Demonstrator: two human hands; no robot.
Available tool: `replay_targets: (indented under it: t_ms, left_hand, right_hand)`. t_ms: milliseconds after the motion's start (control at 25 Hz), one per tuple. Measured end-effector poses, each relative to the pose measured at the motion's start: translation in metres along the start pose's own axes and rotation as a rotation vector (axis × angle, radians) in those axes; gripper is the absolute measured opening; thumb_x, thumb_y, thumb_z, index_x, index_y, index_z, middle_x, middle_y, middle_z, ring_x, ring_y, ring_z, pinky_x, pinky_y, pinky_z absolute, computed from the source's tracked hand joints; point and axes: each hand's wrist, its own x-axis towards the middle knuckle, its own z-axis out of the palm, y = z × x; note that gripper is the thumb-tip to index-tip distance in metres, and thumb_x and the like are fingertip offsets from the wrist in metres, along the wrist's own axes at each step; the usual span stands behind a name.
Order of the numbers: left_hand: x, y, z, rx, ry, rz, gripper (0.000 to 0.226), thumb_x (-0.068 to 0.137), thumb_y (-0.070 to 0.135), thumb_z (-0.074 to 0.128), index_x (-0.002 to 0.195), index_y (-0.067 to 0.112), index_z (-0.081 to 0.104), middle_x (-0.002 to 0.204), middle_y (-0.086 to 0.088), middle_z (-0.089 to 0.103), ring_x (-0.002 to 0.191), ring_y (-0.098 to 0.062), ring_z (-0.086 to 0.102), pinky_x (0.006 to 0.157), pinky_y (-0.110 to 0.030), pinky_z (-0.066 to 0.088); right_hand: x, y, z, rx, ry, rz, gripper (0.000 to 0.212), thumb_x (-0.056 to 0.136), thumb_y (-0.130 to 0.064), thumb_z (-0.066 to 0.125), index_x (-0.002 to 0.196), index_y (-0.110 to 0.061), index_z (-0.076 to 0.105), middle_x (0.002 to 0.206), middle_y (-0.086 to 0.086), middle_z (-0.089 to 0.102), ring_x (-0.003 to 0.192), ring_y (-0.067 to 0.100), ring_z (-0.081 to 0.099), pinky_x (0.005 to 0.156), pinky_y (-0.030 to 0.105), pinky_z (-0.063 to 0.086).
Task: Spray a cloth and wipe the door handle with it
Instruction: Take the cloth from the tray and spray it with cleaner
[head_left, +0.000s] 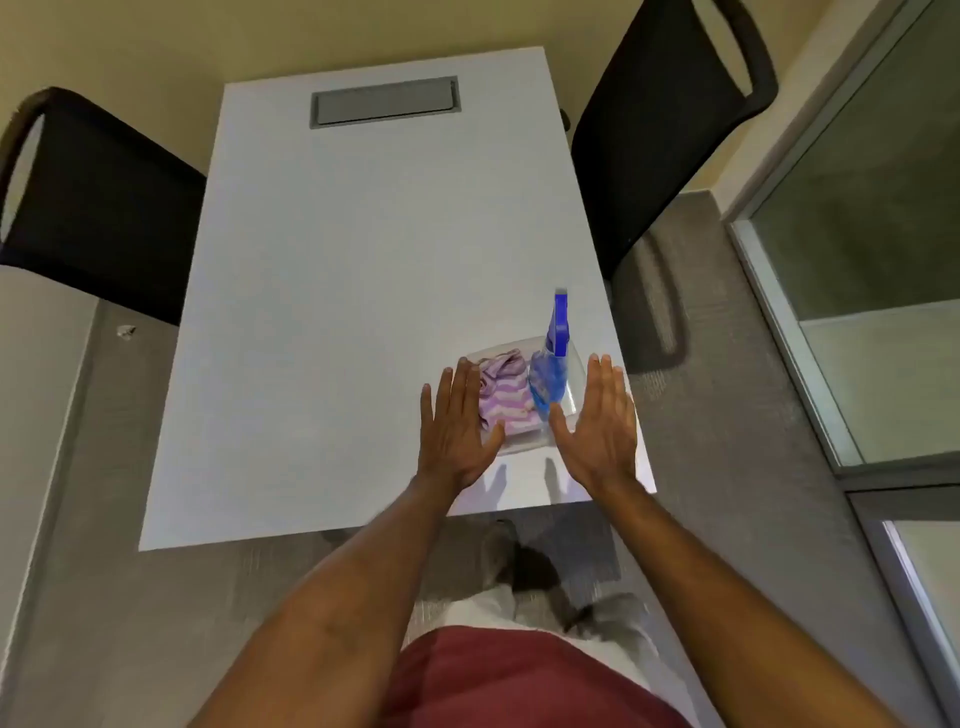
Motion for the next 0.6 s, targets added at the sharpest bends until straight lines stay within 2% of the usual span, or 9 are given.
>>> replay_targets:
  t_ms: [80, 160, 240, 320, 400, 600]
  left_hand:
    - [0.016, -0.007, -0.001, -0.011, -0.017, -0.001, 0.09, 0.104, 0.068, 0.037, 0.169, 0.024, -0.006, 0.177, 0.003, -0.017, 0.164, -0.018, -0.016, 0.129, -0.042, -0.021]
    - [0.036, -0.013, -0.002, -0.097, -0.053, -0.013, 0.086, 0.105, 0.065, 0.043, 0.17, 0.025, 0.003, 0.179, 0.002, -0.001, 0.166, -0.021, 0.001, 0.133, -0.044, -0.011]
    - [0.052, -0.011, 0.001, -0.15, -0.073, -0.005, 0.083, 0.104, 0.062, 0.051, 0.168, 0.024, 0.016, 0.177, 0.0, 0.018, 0.164, -0.023, 0.018, 0.134, -0.046, 0.0]
    - [0.065, -0.012, 0.005, -0.171, -0.067, 0.019, 0.077, 0.102, 0.059, 0.057, 0.164, 0.023, 0.027, 0.171, -0.002, 0.033, 0.157, -0.025, 0.032, 0.131, -0.047, 0.015]
    - [0.076, -0.012, 0.006, -0.089, -0.06, 0.052, 0.069, 0.103, 0.056, 0.058, 0.158, 0.022, 0.036, 0.164, -0.003, 0.041, 0.15, -0.025, 0.039, 0.123, -0.045, 0.024]
    - [0.099, -0.008, 0.012, 0.086, -0.156, 0.089, 0.062, 0.103, 0.052, 0.059, 0.151, 0.017, 0.04, 0.154, -0.005, 0.051, 0.14, -0.027, 0.047, 0.115, -0.043, 0.031]
  right_hand:
    - [0.016, -0.017, 0.003, 0.235, -0.014, 0.063, 0.098, 0.092, -0.076, 0.036, 0.168, -0.018, 0.014, 0.176, 0.006, 0.016, 0.161, 0.032, 0.022, 0.128, 0.052, 0.028]
    - [0.034, -0.033, 0.001, 0.483, -0.048, 0.106, 0.103, 0.087, -0.078, 0.044, 0.166, -0.018, 0.017, 0.174, 0.007, 0.024, 0.155, 0.032, 0.035, 0.124, 0.05, 0.036]
    - [0.045, -0.038, 0.004, 0.64, -0.045, 0.145, 0.098, 0.088, -0.065, 0.06, 0.164, -0.018, 0.02, 0.169, 0.009, 0.032, 0.149, 0.032, 0.045, 0.118, 0.043, 0.043]
    - [0.054, -0.039, 0.005, 0.691, -0.042, 0.148, 0.091, 0.088, -0.05, 0.068, 0.161, -0.016, 0.025, 0.163, 0.012, 0.04, 0.143, 0.033, 0.05, 0.114, 0.04, 0.046]
    - [0.061, -0.038, 0.009, 0.734, -0.04, 0.158, 0.084, 0.09, -0.04, 0.072, 0.158, -0.01, 0.032, 0.154, 0.017, 0.049, 0.136, 0.034, 0.056, 0.112, 0.045, 0.052]
    - [0.072, -0.04, 0.01, 0.737, 0.02, 0.148, 0.063, 0.099, -0.019, 0.073, 0.152, -0.007, 0.042, 0.143, 0.013, 0.061, 0.122, 0.021, 0.065, 0.101, 0.028, 0.056]
